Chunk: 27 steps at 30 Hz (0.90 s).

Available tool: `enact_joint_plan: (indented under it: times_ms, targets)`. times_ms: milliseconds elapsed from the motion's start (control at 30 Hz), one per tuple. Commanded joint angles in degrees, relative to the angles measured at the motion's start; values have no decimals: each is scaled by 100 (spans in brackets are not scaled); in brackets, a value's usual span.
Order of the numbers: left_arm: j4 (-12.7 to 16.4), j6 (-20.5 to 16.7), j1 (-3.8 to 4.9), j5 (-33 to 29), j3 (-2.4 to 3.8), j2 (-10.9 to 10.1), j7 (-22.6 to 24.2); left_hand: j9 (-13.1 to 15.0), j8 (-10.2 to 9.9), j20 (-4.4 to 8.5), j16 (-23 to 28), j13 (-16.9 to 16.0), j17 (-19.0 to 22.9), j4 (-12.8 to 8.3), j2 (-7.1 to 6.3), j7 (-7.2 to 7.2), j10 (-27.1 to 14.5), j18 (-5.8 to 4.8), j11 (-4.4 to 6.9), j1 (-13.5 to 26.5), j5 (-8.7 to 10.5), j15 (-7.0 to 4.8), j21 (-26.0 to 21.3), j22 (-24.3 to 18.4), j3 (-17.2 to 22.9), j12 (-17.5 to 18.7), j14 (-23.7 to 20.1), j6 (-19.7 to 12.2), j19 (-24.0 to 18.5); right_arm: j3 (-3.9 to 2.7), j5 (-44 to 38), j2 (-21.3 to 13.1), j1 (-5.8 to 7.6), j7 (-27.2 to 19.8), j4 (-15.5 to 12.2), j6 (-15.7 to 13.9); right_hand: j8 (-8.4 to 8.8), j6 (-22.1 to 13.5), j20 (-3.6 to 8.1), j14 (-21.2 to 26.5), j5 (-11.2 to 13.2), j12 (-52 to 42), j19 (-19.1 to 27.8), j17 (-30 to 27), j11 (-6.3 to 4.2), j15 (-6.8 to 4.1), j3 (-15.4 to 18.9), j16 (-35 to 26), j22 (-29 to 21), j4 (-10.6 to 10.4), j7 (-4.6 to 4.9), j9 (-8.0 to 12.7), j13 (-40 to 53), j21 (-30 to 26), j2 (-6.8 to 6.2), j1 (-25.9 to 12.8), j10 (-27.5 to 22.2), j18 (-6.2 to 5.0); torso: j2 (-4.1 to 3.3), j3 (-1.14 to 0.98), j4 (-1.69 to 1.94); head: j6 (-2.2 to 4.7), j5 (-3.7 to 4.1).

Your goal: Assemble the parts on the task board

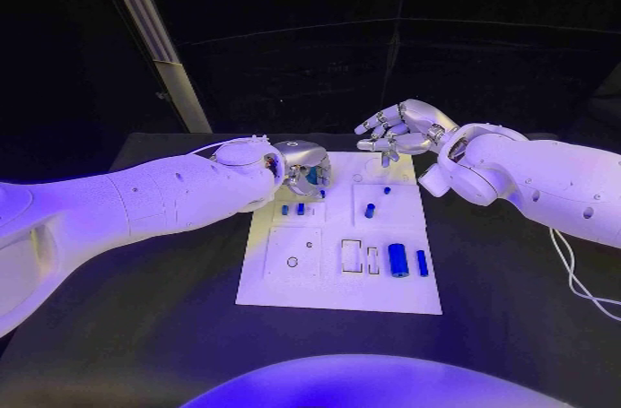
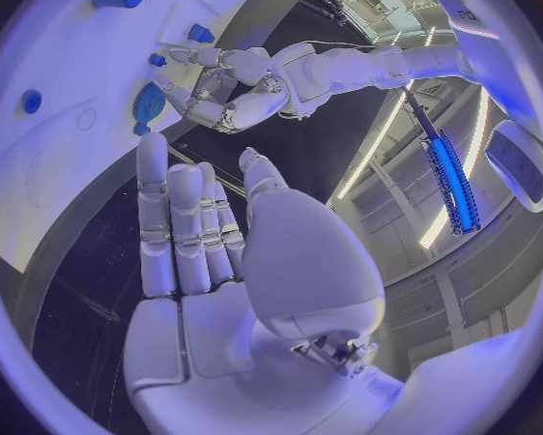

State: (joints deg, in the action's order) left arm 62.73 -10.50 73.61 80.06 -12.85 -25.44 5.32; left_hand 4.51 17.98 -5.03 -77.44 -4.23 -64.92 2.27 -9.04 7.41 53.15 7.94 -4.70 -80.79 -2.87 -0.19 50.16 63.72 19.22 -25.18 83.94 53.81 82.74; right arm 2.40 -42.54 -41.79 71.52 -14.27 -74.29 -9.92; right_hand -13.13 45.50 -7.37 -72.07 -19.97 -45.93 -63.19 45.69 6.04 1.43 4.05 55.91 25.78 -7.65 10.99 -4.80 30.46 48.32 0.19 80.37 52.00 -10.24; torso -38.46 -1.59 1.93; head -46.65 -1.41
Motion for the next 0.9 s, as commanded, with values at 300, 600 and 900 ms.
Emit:
enact_joint_plan:
  times_ms: [300, 600, 900]
  targets:
    - [-76, 248, -21, 238, 6, 108, -142, -25, -124, 12, 13, 50, 39, -56, 77, -15, 241, -101, 26, 8, -8, -39, 200, 145, 161, 167, 137, 207, 77, -4, -3, 27, 10, -71, 1, -22, -30, -47, 2, 34, -23, -31, 32, -2, -6, 9, -30, 40, 8, 11, -8, -8, -6, -28, 13, 36, -53, -29, 4, 0, -2, -12, -4]
    - [-131, 425, -54, 250, 10, 153, -257, -39, -218, 23, -4, 57, 53, -107, 106, 0, 357, -117, 31, -10, -9, -46, 299, 231, 333, 311, 147, 283, 89, -4, -3, 31, 11, -67, 2, -24, -30, -47, 2, 34, -23, -31, 32, -2, -6, 9, -30, 40, 8, 11, -8, -8, -6, -28, 13, 36, -53, -29, 5, -5, 8, -7, -6]
    - [-214, 522, -59, 253, 11, 197, -287, -37, -294, 23, -19, 53, 77, -142, 143, 8, 488, -121, 34, 14, -7, -49, 333, 275, 523, 442, 149, 378, 87, -4, -3, 27, 11, -62, -4, -27, -30, -47, 2, 34, -23, -31, 32, -2, -6, 9, -30, 40, 8, 11, -8, -8, -6, -28, 13, 36, -53, -29, 3, -1, 6, -9, 4]
